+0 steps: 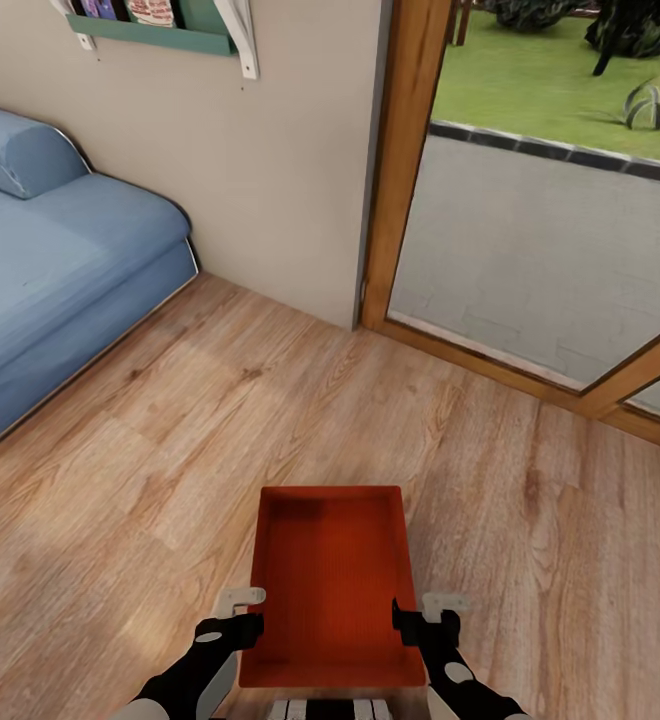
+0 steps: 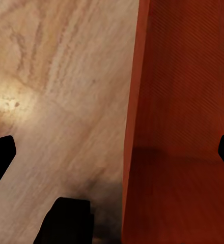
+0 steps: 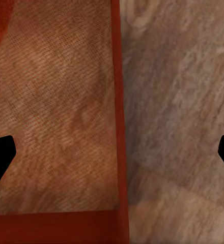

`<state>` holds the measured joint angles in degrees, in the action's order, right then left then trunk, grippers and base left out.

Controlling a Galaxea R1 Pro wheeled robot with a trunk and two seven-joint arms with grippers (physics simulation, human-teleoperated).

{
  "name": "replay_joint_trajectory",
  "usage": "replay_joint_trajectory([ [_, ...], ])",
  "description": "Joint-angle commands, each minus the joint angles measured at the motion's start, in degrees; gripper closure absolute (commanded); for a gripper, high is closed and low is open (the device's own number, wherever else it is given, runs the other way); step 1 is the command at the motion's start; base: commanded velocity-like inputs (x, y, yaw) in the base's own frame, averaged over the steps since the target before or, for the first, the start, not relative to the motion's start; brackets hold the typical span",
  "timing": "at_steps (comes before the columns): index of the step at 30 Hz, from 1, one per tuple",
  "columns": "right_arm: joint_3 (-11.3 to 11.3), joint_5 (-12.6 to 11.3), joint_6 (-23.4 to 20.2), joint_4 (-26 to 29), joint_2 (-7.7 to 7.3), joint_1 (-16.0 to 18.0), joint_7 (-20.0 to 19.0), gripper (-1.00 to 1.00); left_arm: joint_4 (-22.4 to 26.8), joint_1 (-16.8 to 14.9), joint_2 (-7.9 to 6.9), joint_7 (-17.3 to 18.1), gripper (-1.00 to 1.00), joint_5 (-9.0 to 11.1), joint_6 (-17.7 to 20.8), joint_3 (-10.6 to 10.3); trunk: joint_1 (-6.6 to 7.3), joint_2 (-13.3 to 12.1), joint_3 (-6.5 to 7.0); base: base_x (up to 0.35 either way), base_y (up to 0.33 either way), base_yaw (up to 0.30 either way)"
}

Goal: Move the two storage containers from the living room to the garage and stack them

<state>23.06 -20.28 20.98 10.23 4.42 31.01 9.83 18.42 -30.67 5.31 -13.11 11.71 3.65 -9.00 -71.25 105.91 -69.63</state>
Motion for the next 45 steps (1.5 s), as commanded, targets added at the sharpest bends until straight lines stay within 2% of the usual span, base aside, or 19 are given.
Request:
replay_joint_trajectory([
  [1, 0.51, -0.45, 0.19, -0.03, -0.01, 0.04, 0.28, -1.00, 0.12, 0.00, -0.04, -0.42, -1.00, 0.50, 0.30, -0.49, -0.22, 0.43, -0.21, 0.000, 0.000, 0.000],
  [3, 0.50, -0.46, 0.18, -0.03, -0.02, 0.07, 0.28, -1.00, 0.12, 0.00, -0.04, -0.42, -1.00, 0.50, 0.30, -0.49, -0.66, 1.23, -0.57, 0.000, 0.000, 0.000],
  [40, 0.49, -0.47, 0.20, -0.03, -0.01, 0.05, 0.28, -1.00, 0.23, 0.00, -0.04, -0.47, -1.00, 0.47, 0.30, -0.55, -0.66, 1.23, -0.57, -0.034, 0.000, 0.000],
  [45, 0.49, -0.49, 0.20, -0.03, -0.02, 0.07, 0.28, -1.00, 0.08, 0.00, -0.04, -0.46, -1.00, 0.47, 0.30, -0.57, -1.76, 3.24, -1.47, 0.000, 0.000, 0.000],
])
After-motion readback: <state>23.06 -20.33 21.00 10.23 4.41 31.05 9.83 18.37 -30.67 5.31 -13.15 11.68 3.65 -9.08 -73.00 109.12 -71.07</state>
